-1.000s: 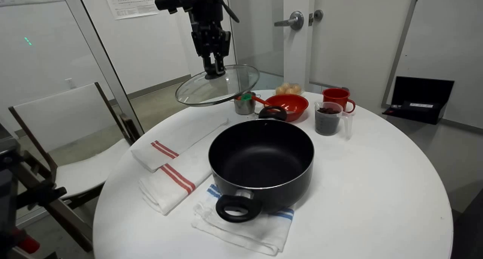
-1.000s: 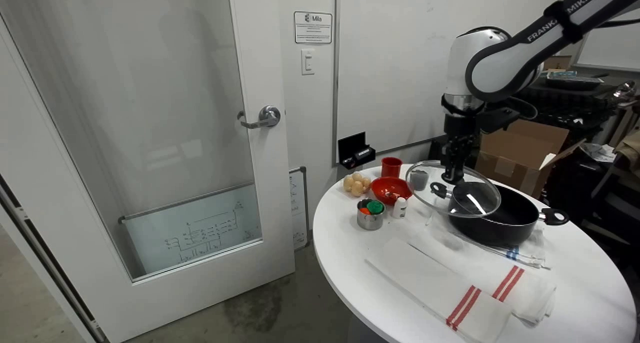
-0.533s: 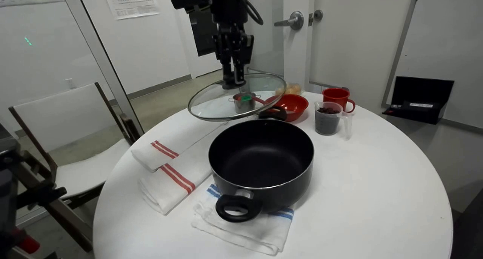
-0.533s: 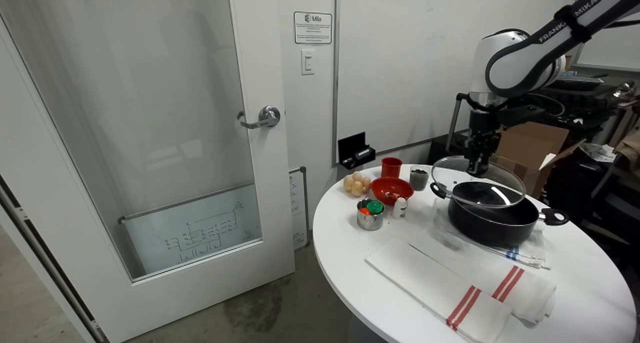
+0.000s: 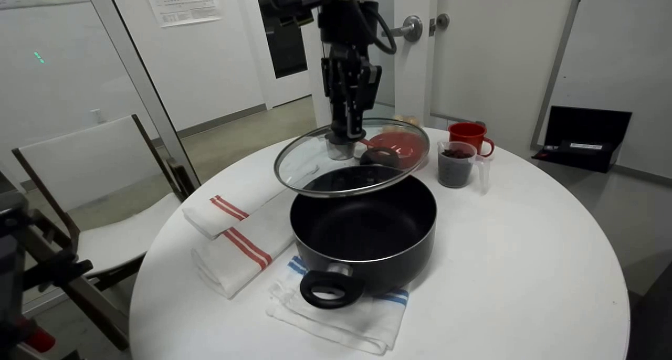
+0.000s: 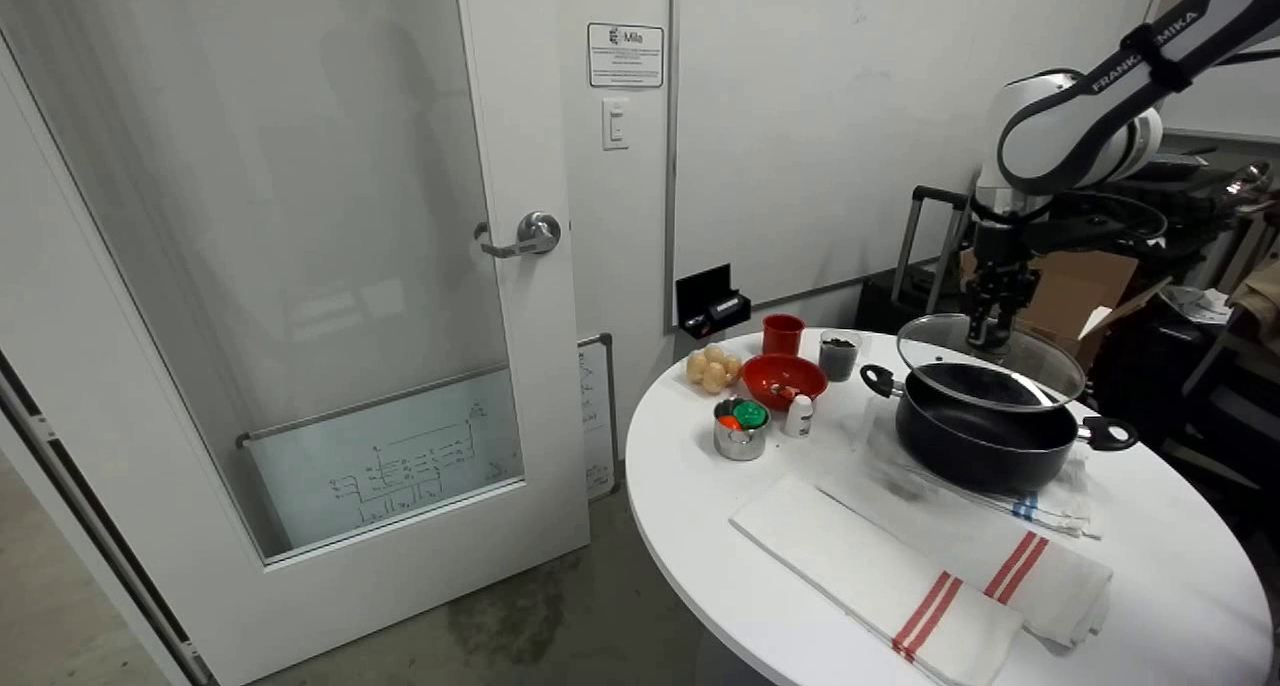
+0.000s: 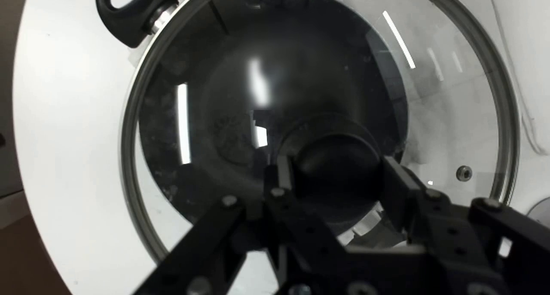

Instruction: Put the lid on the pot

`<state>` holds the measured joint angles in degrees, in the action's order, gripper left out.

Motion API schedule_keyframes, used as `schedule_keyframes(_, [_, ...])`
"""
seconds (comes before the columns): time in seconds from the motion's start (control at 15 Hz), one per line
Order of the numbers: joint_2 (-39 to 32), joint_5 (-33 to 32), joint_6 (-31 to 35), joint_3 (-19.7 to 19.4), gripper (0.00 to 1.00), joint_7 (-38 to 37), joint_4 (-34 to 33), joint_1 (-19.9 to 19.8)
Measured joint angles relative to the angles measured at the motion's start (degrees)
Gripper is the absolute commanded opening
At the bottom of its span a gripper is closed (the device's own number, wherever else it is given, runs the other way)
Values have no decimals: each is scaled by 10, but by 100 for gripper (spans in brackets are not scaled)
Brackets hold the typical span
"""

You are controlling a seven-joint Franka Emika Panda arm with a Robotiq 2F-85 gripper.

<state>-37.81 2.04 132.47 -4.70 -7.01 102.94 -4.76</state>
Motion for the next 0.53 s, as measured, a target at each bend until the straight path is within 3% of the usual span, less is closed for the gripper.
schedule_keyframes(0.53, [-30, 29, 21, -1, 25, -10, 0, -21])
